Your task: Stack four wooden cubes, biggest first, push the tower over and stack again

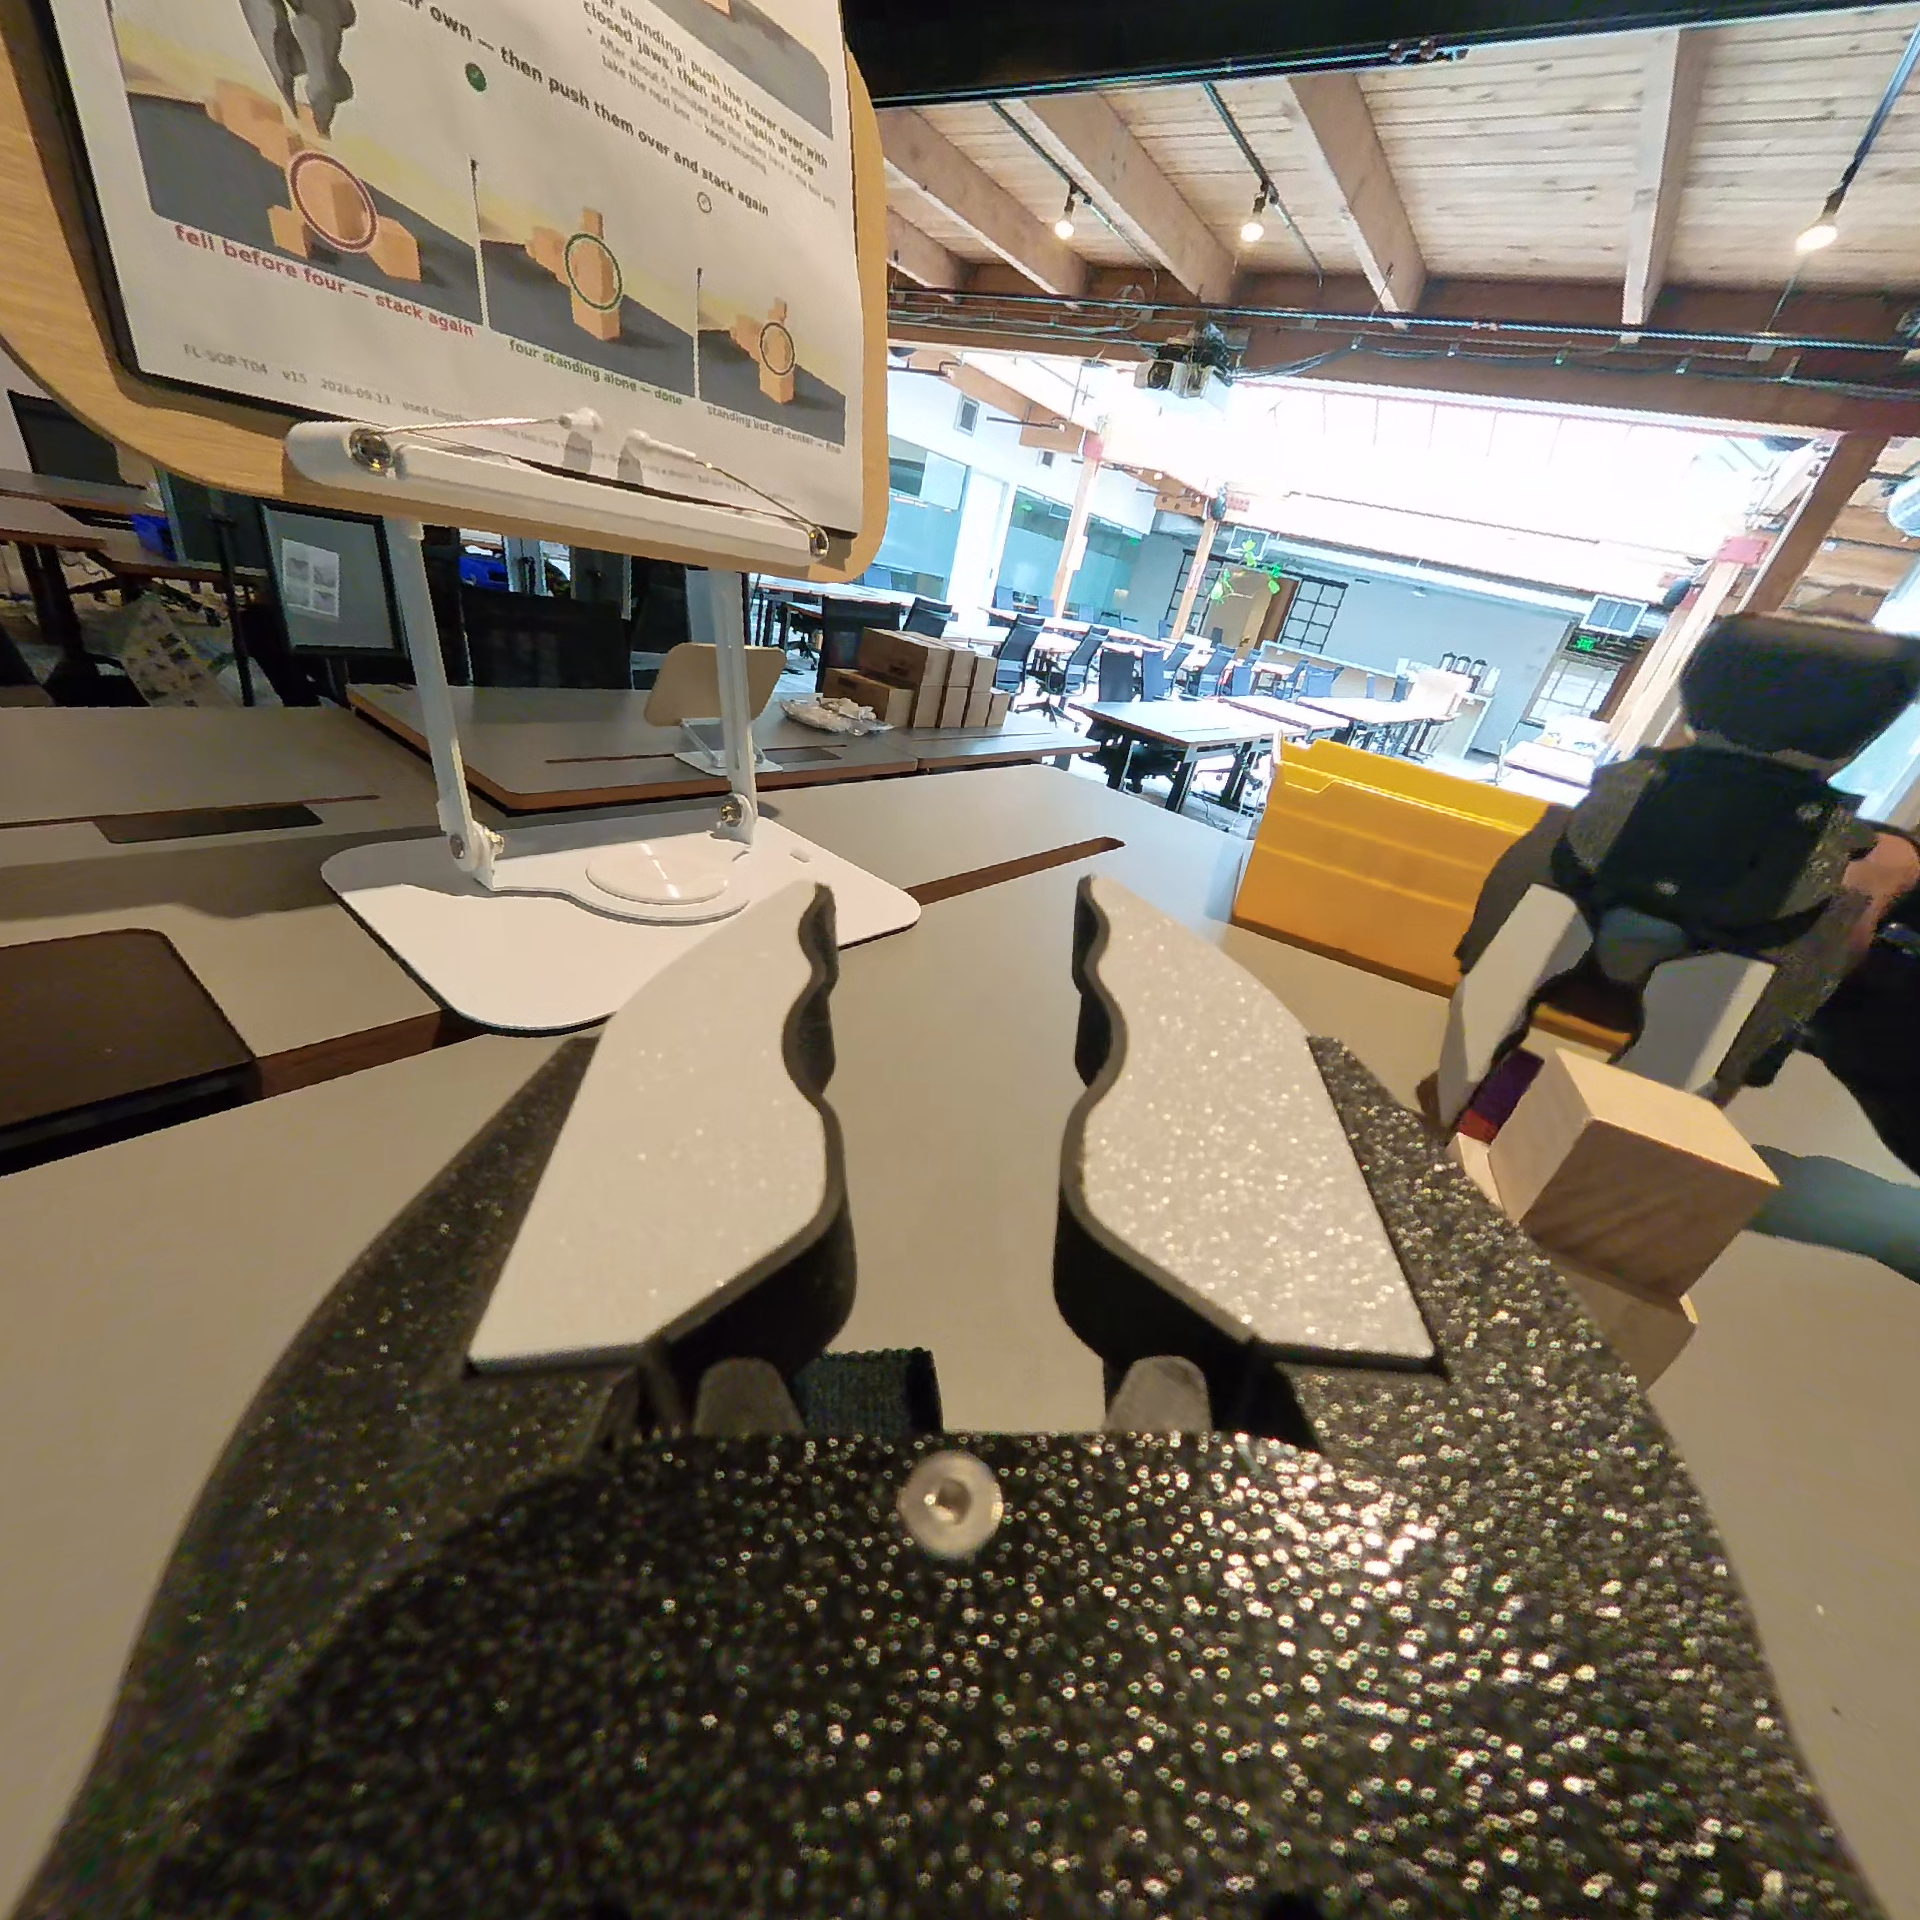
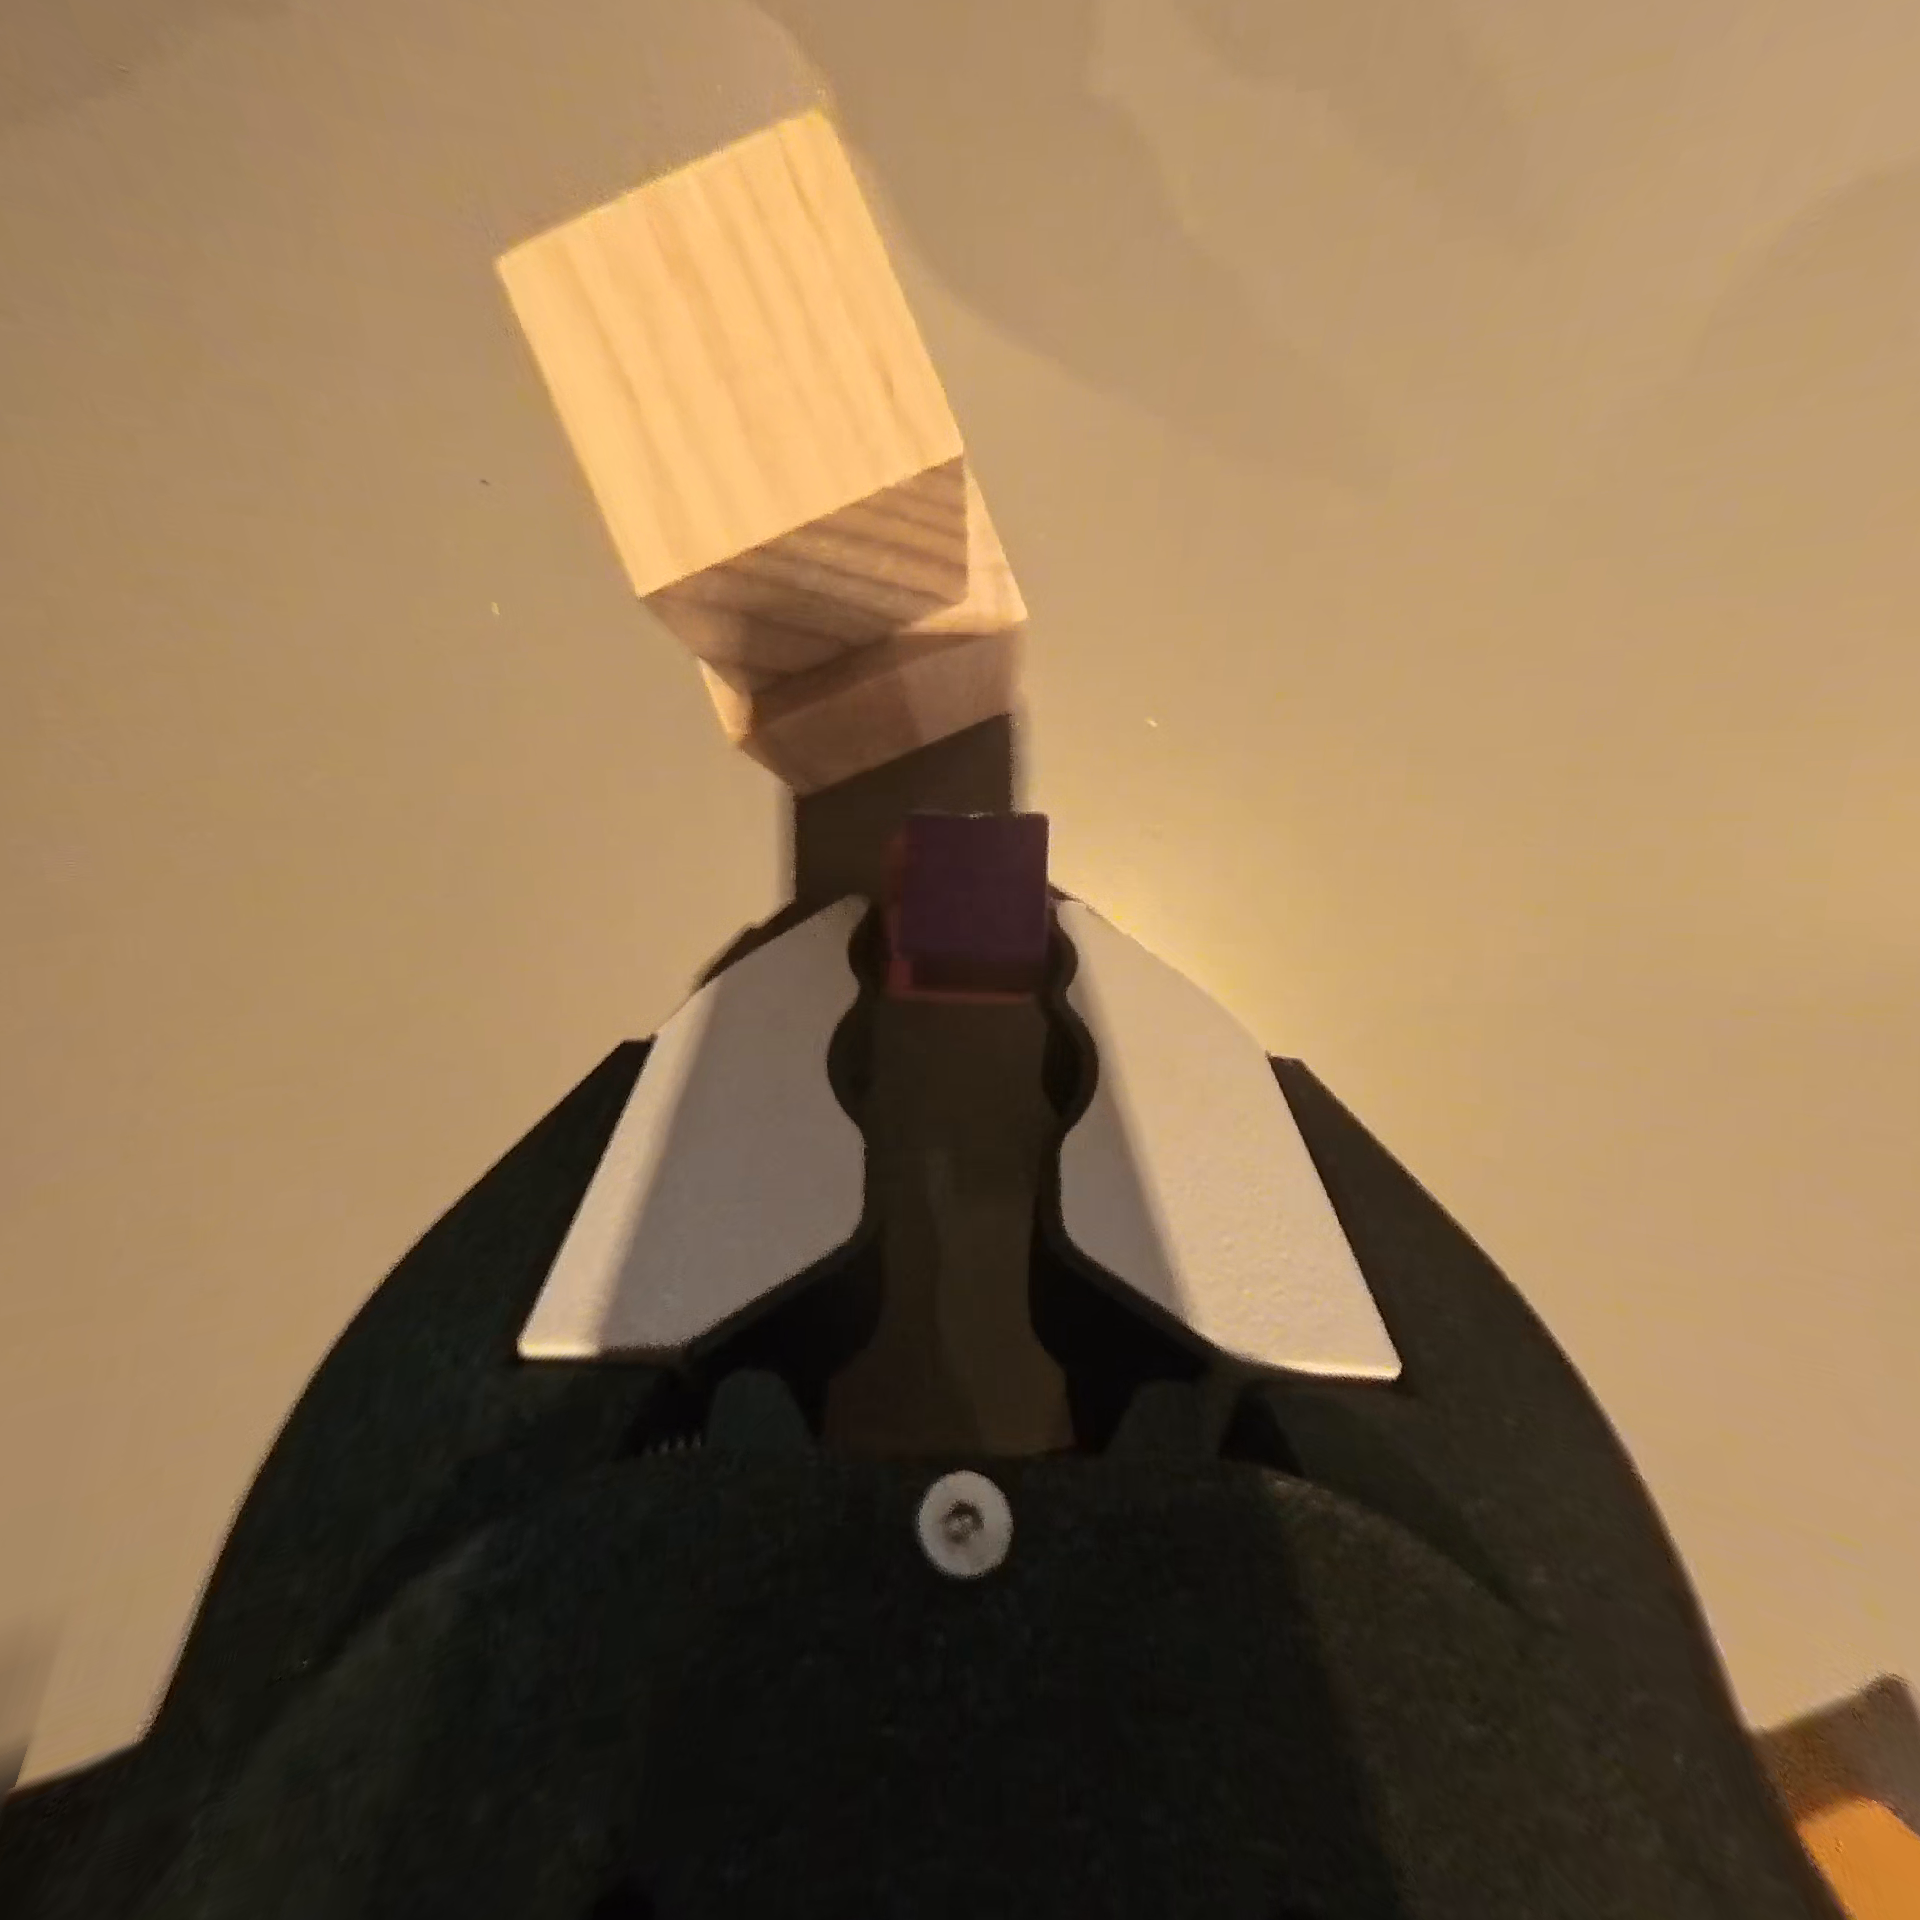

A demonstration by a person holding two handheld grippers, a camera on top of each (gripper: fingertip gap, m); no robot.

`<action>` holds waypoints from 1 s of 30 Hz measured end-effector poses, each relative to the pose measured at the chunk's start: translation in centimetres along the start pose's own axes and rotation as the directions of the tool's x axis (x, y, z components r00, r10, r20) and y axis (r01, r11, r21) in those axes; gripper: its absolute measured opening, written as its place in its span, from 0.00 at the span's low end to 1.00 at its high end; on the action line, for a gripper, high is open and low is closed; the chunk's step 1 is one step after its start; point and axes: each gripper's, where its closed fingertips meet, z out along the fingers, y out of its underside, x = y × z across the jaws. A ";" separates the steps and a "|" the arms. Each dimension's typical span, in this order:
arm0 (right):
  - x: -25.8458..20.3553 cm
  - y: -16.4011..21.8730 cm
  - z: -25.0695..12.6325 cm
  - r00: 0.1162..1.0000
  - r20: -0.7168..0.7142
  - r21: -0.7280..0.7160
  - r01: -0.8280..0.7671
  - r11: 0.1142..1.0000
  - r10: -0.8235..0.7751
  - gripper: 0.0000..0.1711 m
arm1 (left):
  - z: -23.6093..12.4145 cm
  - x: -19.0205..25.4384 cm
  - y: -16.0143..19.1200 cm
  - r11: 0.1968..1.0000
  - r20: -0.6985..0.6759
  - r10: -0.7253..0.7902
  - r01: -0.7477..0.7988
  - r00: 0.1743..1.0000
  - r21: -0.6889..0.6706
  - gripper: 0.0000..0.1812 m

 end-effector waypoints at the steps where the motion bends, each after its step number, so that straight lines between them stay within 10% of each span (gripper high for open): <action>1: 0.0 -0.2 -0.5 1.000 0.005 0.003 0.006 1.000 -0.006 0.17 | 0.0 0.1 0.0 1.000 -0.002 -0.002 0.002 1.000 0.004 0.24; 30: -2.8 -9.1 -2.9 0.955 0.114 0.146 0.257 0.955 -0.274 0.17 | 0.3 0.2 0.2 1.000 -0.006 0.003 -0.003 1.000 -0.012 0.24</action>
